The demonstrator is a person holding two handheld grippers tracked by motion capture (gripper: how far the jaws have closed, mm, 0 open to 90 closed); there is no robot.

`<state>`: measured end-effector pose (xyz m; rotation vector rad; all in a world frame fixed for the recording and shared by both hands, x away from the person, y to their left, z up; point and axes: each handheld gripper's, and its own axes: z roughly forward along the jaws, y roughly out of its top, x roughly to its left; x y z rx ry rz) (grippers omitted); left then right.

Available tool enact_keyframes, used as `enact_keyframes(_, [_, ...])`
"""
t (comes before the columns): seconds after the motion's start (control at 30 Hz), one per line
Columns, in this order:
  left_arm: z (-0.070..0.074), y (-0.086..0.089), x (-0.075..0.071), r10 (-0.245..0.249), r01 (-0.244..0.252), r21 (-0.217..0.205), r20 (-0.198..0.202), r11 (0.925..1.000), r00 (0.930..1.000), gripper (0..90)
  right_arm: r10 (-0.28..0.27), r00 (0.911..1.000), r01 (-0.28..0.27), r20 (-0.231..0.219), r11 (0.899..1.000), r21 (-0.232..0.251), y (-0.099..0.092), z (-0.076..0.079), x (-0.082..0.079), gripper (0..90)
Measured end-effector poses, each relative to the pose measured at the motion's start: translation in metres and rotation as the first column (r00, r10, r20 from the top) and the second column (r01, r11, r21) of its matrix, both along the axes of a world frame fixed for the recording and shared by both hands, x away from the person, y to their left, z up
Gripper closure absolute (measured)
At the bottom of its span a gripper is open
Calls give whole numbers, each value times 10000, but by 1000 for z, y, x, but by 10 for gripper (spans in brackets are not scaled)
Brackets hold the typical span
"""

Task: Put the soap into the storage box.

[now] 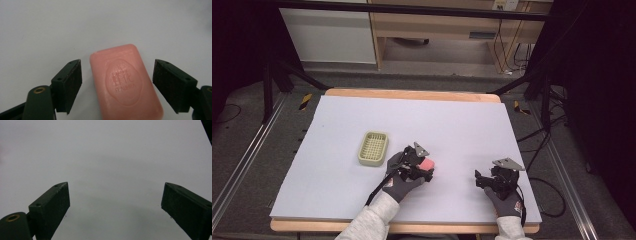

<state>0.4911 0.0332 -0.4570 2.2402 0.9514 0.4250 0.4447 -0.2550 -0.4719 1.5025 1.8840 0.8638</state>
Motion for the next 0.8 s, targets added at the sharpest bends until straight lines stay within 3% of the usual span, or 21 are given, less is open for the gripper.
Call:
enact_keyframes(0.4, [-11,-3,3,-46,45,-40,-478,10000,9988,278,31,10000,-31,-20,10000,-60,0,0,0,85])
enact_keyframes(0.8, [-11,-2,3,44,-45,-16,-747,10000,9972,367,40,10000,-40,-44,10000,-47,1,0,0,85])
